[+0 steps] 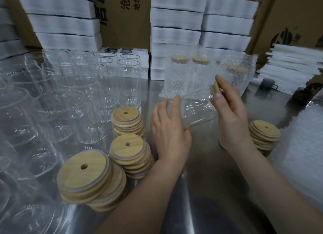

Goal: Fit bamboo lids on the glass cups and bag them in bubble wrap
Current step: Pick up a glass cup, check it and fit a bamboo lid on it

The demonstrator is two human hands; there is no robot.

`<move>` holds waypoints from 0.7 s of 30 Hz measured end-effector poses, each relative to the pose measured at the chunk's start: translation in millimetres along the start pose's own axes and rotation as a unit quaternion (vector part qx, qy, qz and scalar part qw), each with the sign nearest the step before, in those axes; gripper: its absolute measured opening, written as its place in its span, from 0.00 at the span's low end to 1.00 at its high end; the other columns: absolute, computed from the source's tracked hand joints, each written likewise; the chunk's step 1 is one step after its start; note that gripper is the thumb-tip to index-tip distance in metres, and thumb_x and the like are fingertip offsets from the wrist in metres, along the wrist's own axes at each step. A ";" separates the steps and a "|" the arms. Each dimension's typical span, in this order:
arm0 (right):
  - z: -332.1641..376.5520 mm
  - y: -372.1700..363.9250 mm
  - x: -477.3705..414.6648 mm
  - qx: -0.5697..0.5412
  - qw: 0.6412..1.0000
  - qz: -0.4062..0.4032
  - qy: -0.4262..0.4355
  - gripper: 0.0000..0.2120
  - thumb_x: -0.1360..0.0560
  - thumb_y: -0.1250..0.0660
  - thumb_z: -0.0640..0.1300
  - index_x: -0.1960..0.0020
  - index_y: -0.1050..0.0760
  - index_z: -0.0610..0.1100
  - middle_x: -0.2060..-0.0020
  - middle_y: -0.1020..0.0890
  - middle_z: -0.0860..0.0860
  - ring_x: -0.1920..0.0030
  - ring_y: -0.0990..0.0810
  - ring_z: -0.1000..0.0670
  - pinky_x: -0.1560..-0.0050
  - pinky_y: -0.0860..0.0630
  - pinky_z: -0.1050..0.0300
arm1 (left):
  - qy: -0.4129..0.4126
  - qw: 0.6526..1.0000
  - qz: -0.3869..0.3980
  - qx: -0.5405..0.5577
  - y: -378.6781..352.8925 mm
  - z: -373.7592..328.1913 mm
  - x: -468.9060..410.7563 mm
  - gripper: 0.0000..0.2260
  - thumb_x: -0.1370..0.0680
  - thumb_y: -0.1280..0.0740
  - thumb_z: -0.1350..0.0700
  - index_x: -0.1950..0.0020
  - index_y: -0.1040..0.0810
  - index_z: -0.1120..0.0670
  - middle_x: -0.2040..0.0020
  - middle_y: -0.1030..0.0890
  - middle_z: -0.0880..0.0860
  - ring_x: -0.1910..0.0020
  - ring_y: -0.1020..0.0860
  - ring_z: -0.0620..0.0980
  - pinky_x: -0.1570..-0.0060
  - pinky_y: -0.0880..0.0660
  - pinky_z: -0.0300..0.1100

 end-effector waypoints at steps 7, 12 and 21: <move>2.6 1.2 -0.5 0.033 0.999 0.011 0.025 0.18 0.22 0.39 0.48 0.33 0.29 0.55 0.38 0.28 0.56 0.31 0.30 0.51 0.28 0.34 0.40 | -0.015 0.999 0.019 -0.038 -5.3 -2.9 1.1 0.38 0.31 0.25 0.54 0.24 0.39 0.51 0.30 0.33 0.58 0.31 0.35 0.59 0.33 0.35 0.52; 5.7 -0.5 -0.3 0.057 0.998 0.004 0.029 0.18 0.23 0.40 0.46 0.35 0.29 0.55 0.40 0.28 0.56 0.34 0.30 0.54 0.28 0.34 0.45 | -0.021 0.998 0.041 -0.053 -10.2 -2.0 1.0 0.38 0.29 0.26 0.50 0.24 0.41 0.50 0.30 0.33 0.58 0.32 0.35 0.59 0.34 0.35 0.51; 5.4 -6.6 0.4 0.060 0.998 0.013 -0.004 0.18 0.25 0.40 0.45 0.37 0.28 0.55 0.39 0.27 0.50 0.36 0.29 0.52 0.29 0.33 0.48 | -0.014 0.998 0.052 -0.045 -13.0 2.6 -0.3 0.38 0.29 0.25 0.47 0.25 0.40 0.49 0.32 0.32 0.56 0.34 0.35 0.58 0.36 0.33 0.51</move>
Point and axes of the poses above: each hand's wrist, its own x-axis away from the middle knuckle, its own y-axis out of the back of the hand, z = x × y, the point moved 8 cm from there along -x, towards the middle knuckle
